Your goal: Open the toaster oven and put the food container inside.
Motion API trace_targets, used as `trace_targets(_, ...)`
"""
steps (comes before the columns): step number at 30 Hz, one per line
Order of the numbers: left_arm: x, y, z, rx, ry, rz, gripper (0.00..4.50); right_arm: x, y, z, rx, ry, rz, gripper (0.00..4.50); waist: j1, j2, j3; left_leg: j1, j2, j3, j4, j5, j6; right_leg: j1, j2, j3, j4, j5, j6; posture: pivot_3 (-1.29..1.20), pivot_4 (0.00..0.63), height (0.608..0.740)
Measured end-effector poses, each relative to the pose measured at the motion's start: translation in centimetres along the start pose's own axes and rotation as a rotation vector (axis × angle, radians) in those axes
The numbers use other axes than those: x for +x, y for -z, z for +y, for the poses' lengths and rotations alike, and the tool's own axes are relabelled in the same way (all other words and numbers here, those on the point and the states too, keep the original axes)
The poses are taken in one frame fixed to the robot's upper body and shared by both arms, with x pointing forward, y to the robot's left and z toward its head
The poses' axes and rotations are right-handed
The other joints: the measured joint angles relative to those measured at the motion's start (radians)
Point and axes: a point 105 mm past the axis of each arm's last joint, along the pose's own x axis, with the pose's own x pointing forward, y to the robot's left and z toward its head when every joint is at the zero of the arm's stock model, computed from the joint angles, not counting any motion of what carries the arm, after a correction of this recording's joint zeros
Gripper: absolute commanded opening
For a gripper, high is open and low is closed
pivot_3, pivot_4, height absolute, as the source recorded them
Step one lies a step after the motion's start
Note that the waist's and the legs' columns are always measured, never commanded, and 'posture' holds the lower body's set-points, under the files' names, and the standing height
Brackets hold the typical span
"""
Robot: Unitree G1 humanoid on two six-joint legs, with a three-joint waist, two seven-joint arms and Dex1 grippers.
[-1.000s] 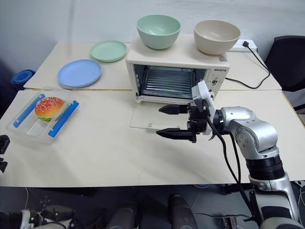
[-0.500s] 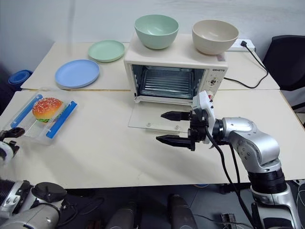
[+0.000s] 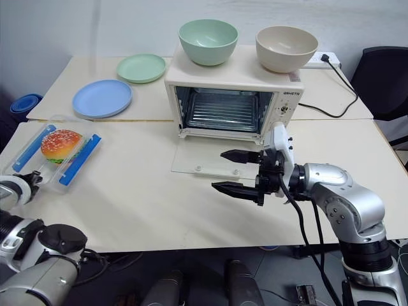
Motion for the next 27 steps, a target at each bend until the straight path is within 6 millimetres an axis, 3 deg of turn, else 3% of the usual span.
trace_targets(3, 0.3, 0.2, -0.4, 0.022, 0.007, 0.018, 0.02, -0.4, -0.3, -0.2, -0.012, 0.020, -0.002, 4.50, 0.001, 0.000, 0.000, 0.000, 0.000, 0.000, 0.000, 0.000, 0.000, 0.000, 0.000, 0.000, 0.000, 0.000, 0.000, 0.00, 0.150, 0.740)
trace_targets(8, 0.1, -0.3, -1.9, 0.165, 0.064, 0.005, 0.02, -1.3, -0.4, -0.5, 0.034, 0.057, 0.006, 4.50, 0.000, 0.000, 0.000, -0.002, 0.000, -0.001, 0.000, 0.000, 0.000, -0.001, -0.001, 0.002, -0.001, 0.000, 0.000, 0.00, 0.150, 0.740)
trace_targets(11, -0.5, 0.1, -4.5, 0.283, 0.218, 0.021, 0.02, -2.0, -0.2, -0.7, 0.045, 0.086, 0.029, 4.50, 0.001, -0.001, 0.000, -0.004, 0.000, -0.002, -0.001, 0.000, 0.000, -0.001, -0.001, 0.002, -0.003, 0.000, 0.000, 0.00, 0.150, 0.740)
trace_targets(14, -2.7, 0.9, -7.9, 0.412, 0.447, 0.047, 0.02, -2.7, 0.0, -0.7, 0.040, 0.115, 0.043, 4.50, 0.003, -0.001, 0.000, -0.004, 0.000, -0.002, -0.001, -0.001, 0.000, -0.001, -0.002, 0.002, -0.004, 0.000, 0.000, 0.00, 0.150, 0.740)
trace_targets(17, -6.6, 2.8, -12.1, 0.597, 0.758, 0.089, 0.02, -3.6, 0.6, -0.7, 0.047, 0.158, 0.066, 4.50, 0.003, -0.001, 0.000, -0.005, 0.000, -0.001, -0.001, -0.001, 0.000, -0.001, -0.002, 0.002, -0.006, 0.000, 0.000, 0.00, 0.150, 0.740)
trace_targets(19, -8.1, 4.4, -13.8, 0.678, 0.878, 0.131, 0.02, -3.9, 0.8, -0.7, 0.048, 0.178, 0.068, 4.50, 0.002, -0.001, 0.000, -0.003, 0.000, -0.001, -0.001, -0.001, 0.001, -0.001, -0.002, 0.003, -0.005, 0.000, 0.000, 0.00, 0.150, 0.740)
trace_targets(24, -8.6, 8.8, -16.5, 0.844, 0.945, 0.252, 0.02, -4.3, 1.2, -0.5, 0.050, 0.215, 0.072, 4.50, 0.001, -0.001, 0.000, -0.002, 0.000, 0.000, 0.000, 0.000, 0.000, -0.001, 0.000, 0.003, -0.001, 0.000, -0.001, 0.00, 0.150, 0.740)
trace_targets(27, -8.7, 11.6, -19.1, 0.936, 0.976, 0.256, 0.02, -4.8, 1.2, -0.4, 0.042, 0.241, 0.070, 4.50, 0.004, -0.001, 0.000, -0.002, -0.001, 0.000, 0.000, 0.001, 0.001, 0.000, 0.001, 0.004, -0.001, 0.000, 0.000, 0.00, 0.150, 0.740)
